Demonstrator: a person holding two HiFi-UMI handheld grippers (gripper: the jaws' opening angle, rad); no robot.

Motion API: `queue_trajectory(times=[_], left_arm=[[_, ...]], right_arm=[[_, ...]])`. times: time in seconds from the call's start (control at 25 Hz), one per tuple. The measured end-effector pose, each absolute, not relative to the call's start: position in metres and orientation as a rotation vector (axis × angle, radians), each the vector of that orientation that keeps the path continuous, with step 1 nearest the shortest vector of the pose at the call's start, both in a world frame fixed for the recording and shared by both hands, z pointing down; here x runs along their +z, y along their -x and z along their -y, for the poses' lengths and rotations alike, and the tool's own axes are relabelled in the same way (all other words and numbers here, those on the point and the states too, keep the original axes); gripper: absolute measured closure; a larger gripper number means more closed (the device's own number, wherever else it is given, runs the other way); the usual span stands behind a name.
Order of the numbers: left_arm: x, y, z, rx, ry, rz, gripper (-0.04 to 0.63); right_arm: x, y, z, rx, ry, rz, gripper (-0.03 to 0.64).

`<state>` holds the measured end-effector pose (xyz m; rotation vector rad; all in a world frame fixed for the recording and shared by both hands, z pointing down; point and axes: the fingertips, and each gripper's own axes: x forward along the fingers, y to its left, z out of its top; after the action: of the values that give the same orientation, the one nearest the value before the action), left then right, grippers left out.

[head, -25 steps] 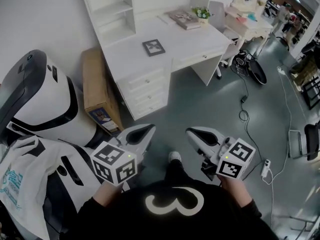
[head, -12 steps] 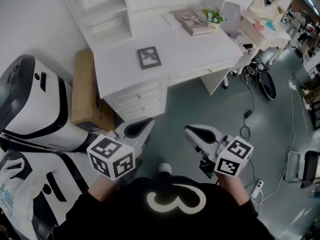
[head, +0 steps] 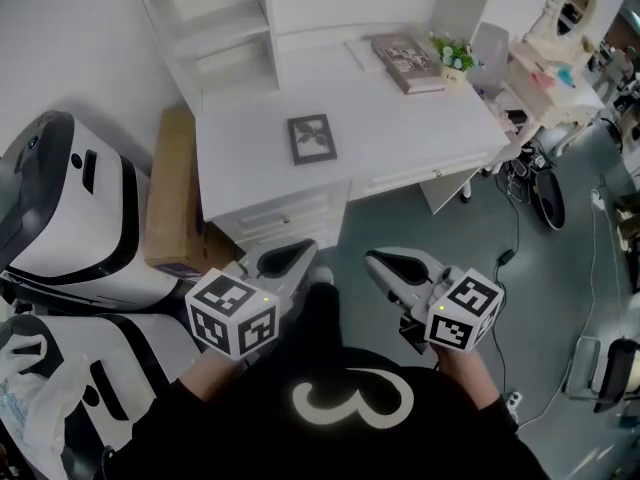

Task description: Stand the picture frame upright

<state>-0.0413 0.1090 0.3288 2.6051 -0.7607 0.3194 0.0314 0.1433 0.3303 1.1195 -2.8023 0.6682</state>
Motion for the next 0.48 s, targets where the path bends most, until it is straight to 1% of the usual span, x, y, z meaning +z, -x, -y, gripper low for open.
queue_trajectory(times=[0.48], left_arm=[[0.379, 0.024, 0.068, 0.376, -2.482, 0.763, 0.586]], right_arm=[[0.381, -0.063, 0.026, 0.848, -1.138, 2.681, 0.615]])
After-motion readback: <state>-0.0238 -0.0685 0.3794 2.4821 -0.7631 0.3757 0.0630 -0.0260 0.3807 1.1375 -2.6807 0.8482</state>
